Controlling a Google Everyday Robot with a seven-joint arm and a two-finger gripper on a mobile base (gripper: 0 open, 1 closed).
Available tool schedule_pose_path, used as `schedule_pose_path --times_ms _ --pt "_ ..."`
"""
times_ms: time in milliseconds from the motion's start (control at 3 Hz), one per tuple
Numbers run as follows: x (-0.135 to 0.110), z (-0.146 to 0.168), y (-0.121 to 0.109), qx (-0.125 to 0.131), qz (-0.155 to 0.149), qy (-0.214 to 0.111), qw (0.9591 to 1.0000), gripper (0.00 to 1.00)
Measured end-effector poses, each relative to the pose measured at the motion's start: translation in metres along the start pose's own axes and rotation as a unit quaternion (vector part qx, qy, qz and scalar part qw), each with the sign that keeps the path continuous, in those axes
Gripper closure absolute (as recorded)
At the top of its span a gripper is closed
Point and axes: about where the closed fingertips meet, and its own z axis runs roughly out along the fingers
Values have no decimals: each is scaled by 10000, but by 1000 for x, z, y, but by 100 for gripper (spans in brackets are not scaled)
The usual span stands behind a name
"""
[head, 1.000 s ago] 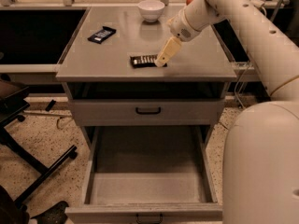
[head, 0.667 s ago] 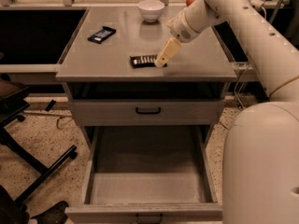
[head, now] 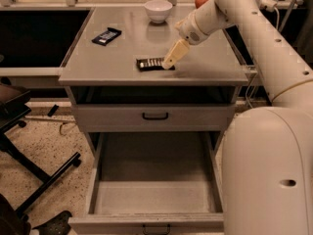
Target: Place rxbar chocolate into middle drawer
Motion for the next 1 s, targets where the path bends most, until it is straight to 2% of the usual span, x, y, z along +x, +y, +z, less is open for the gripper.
schedule_pose_path --times_ms 667,1000 --pt "9 12 0 -190 162 45 9997 0" --pt "16 18 9 -287 176 50 9994 0"
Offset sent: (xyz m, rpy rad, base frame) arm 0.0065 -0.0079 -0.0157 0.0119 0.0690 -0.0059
